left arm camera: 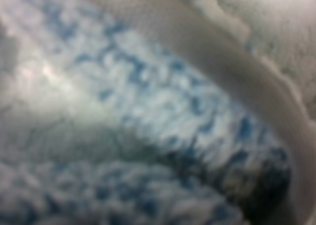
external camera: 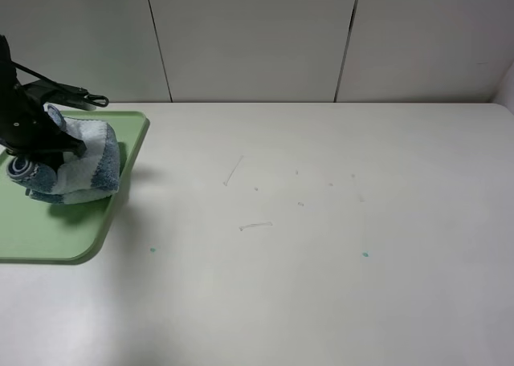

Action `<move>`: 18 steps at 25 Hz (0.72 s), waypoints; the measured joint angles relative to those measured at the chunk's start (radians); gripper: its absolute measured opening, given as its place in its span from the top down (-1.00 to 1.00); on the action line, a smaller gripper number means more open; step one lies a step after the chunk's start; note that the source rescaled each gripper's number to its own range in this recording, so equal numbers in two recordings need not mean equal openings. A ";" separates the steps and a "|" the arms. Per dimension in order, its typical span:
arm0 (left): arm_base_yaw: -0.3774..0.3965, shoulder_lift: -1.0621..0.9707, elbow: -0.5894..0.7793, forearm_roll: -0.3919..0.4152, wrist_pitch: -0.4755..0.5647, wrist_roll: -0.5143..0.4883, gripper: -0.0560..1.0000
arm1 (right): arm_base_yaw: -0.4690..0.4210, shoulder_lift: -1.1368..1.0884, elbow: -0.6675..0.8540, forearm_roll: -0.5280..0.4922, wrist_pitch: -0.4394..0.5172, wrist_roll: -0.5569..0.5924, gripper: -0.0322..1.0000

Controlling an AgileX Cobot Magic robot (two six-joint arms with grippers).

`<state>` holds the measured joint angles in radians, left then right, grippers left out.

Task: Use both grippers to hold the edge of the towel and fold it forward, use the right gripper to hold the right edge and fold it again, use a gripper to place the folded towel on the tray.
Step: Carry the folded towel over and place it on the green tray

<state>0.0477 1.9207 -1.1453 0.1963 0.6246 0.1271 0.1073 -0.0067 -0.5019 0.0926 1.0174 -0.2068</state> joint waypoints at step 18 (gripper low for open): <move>0.001 -0.005 0.000 0.036 0.046 0.010 -0.78 | 0.000 0.000 0.000 0.000 0.000 0.000 -1.00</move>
<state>0.0485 1.9156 -1.1453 0.2321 0.6710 0.1372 0.1073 -0.0067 -0.5019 0.0926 1.0174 -0.2068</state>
